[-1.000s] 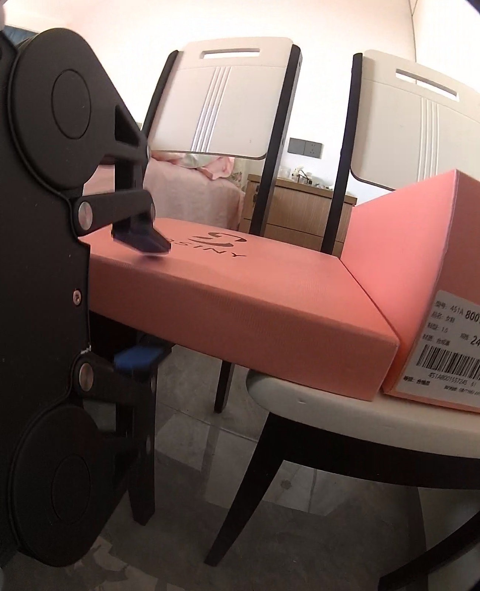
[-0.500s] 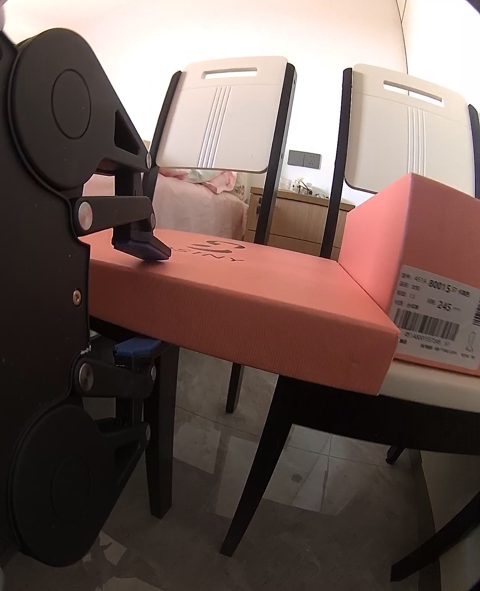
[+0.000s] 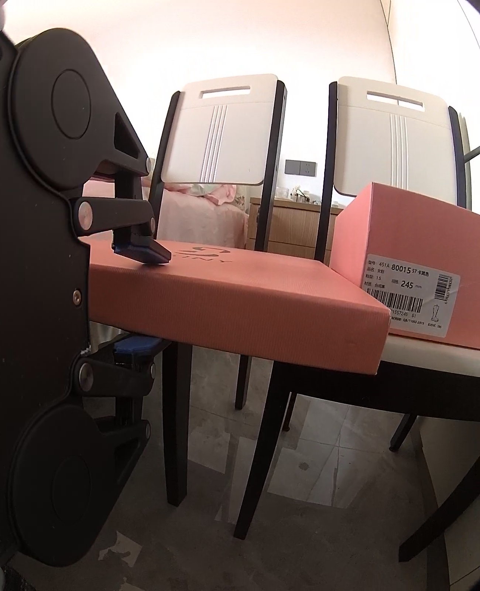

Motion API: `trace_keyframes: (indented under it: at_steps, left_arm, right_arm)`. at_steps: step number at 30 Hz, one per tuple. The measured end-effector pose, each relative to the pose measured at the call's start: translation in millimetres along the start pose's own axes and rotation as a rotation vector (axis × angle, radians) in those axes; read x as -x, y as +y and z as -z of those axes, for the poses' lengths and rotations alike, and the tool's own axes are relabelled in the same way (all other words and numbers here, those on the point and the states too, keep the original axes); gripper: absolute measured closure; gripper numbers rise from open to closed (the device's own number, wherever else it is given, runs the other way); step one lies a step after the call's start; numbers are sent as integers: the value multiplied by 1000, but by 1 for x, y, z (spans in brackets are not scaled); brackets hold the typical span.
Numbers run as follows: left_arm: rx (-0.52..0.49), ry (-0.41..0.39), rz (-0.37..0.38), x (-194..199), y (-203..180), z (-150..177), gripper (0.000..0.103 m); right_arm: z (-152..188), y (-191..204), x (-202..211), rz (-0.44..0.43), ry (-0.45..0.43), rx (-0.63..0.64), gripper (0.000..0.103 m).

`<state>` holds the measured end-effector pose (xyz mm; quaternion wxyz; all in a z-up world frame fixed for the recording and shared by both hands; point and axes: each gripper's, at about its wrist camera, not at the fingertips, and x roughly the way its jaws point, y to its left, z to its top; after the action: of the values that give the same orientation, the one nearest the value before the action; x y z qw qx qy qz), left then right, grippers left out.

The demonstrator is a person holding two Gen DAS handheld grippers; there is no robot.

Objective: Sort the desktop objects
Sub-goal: 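Grasp the lid edge with the right gripper while the left gripper grasps the same edge, then lift the pink lid with both grippers and swing it over the box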

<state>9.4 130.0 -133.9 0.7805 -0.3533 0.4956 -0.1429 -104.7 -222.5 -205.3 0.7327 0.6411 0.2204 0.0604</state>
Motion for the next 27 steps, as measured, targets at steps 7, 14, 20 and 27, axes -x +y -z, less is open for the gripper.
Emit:
trace_keyframes:
  at_steps: [7,14,20,27]
  left_arm:
    - [14,-45,60,6,1,-1,5]
    - [-21,-82,62,12,-5,4,37]
    - [-135,-203,52,26,-20,14,37]
    - [-286,-356,38,51,-39,29,37]
  right_arm:
    - [1,-3,6,-20,-5,38,61]
    - [-3,-12,-4,-18,-23,91,61]
    - [-5,0,-3,-45,-46,171,61]
    - [-6,7,-7,-73,-48,180,58]
